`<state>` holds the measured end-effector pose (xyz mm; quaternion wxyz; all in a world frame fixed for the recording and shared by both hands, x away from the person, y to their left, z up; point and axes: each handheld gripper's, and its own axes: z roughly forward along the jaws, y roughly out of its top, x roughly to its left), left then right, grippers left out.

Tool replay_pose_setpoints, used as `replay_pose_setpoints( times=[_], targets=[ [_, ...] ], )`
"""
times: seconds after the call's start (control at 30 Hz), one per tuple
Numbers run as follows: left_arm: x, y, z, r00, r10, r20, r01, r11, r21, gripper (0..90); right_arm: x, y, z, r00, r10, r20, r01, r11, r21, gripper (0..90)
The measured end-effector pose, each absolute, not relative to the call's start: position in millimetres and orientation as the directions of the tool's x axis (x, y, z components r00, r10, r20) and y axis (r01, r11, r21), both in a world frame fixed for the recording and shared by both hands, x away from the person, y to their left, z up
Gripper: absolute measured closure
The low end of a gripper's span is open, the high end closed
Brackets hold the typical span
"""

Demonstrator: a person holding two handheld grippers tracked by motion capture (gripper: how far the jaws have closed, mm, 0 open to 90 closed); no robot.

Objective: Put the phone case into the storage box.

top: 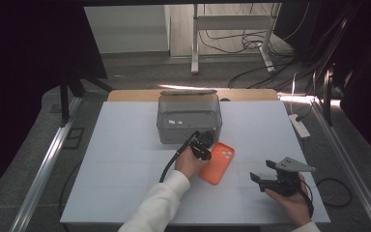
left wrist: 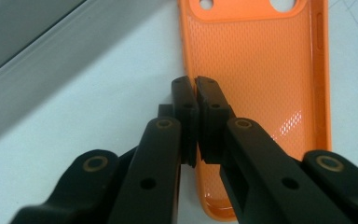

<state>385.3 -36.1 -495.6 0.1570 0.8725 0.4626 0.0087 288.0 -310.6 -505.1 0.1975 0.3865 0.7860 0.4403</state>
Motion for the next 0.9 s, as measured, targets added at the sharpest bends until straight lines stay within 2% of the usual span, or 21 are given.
replay_pose_setpoints(
  times=[0.33, 0.9],
  targets=[
    [383.6, -35.6, -495.3, 0.571, 0.811, -0.126, 0.803, -0.52, 0.292, 88.4, 287.9, -312.0, -504.7, -0.618, 0.785, 0.031, 0.435, 0.309, 0.846, 18.3],
    [376.8, -20.7, -477.7, 0.601, 0.781, -0.168, 0.769, -0.509, 0.386, 88.9, 288.3, -314.6, -504.7, -0.607, 0.794, 0.03, 0.44, 0.304, 0.845, 18.3]
  ],
)
